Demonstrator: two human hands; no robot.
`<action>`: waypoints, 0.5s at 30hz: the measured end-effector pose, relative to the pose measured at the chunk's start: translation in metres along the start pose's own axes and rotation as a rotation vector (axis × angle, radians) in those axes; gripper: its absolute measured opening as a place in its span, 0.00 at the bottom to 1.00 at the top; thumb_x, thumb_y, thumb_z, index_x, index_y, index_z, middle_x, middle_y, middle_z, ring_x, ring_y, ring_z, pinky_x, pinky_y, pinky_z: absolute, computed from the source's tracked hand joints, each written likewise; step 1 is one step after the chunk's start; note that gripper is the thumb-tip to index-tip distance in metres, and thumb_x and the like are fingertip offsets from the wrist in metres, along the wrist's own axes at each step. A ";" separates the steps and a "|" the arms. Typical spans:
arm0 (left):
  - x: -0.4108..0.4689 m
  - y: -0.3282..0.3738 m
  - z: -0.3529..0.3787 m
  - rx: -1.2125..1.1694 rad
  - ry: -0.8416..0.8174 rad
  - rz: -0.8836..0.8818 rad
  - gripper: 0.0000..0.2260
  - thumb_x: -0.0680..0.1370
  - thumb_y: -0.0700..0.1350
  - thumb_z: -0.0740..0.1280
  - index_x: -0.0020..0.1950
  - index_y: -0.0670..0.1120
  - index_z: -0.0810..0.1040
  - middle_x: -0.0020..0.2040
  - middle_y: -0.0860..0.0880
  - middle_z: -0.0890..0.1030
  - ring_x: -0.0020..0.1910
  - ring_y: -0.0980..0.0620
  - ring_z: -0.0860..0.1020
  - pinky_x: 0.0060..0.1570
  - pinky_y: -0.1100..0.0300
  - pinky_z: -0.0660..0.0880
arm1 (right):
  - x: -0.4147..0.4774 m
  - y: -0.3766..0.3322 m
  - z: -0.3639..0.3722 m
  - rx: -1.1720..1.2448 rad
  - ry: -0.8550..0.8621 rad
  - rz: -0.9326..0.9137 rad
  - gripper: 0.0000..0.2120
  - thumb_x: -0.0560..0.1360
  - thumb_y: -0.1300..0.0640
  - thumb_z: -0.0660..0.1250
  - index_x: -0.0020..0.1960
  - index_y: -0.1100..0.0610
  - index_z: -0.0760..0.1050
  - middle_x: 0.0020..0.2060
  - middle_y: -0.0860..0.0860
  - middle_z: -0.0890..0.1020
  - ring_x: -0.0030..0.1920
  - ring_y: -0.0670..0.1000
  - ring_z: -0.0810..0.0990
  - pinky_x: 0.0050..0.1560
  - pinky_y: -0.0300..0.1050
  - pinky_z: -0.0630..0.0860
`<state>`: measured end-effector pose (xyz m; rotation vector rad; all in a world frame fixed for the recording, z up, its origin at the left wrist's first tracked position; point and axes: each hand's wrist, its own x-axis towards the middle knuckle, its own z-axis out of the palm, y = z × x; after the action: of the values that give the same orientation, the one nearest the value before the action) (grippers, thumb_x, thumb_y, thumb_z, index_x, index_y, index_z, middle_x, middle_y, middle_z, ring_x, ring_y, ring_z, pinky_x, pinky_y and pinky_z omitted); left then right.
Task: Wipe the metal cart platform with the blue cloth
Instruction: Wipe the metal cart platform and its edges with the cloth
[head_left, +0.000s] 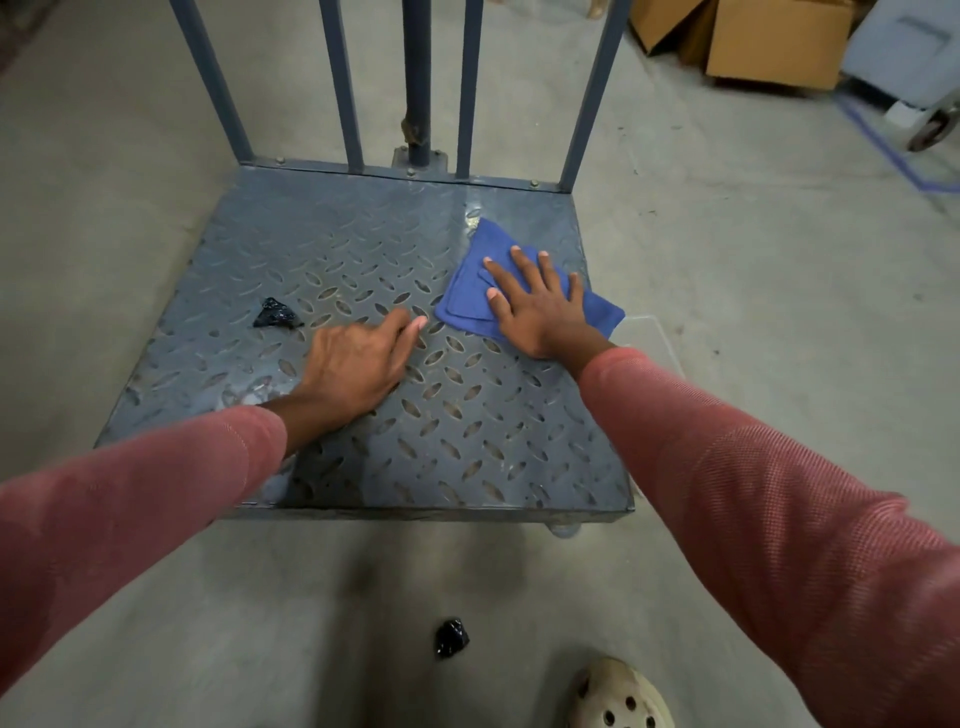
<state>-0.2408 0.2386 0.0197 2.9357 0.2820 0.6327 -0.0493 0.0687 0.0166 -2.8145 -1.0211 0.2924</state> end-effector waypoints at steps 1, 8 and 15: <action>0.000 -0.001 -0.001 0.003 0.014 0.004 0.13 0.85 0.50 0.62 0.46 0.44 0.75 0.25 0.52 0.64 0.20 0.50 0.61 0.29 0.64 0.54 | -0.001 0.001 0.000 0.003 0.001 -0.003 0.25 0.83 0.37 0.42 0.79 0.34 0.46 0.82 0.45 0.45 0.81 0.55 0.41 0.76 0.68 0.39; -0.006 0.002 0.005 -0.046 0.013 -0.009 0.11 0.86 0.48 0.57 0.52 0.42 0.73 0.35 0.48 0.71 0.31 0.44 0.72 0.32 0.54 0.68 | 0.003 0.000 0.003 0.021 0.053 0.039 0.25 0.83 0.37 0.43 0.79 0.35 0.49 0.82 0.44 0.47 0.81 0.54 0.43 0.77 0.68 0.40; 0.003 -0.005 0.015 0.019 -0.314 -0.157 0.31 0.81 0.60 0.51 0.79 0.44 0.64 0.77 0.37 0.65 0.76 0.37 0.63 0.73 0.40 0.62 | 0.003 -0.001 0.003 0.010 0.059 0.040 0.25 0.83 0.38 0.43 0.80 0.36 0.49 0.82 0.46 0.47 0.81 0.55 0.43 0.76 0.68 0.40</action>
<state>-0.2326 0.2427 0.0071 2.9330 0.4774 0.1458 -0.0485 0.0718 0.0135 -2.8190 -0.9499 0.2163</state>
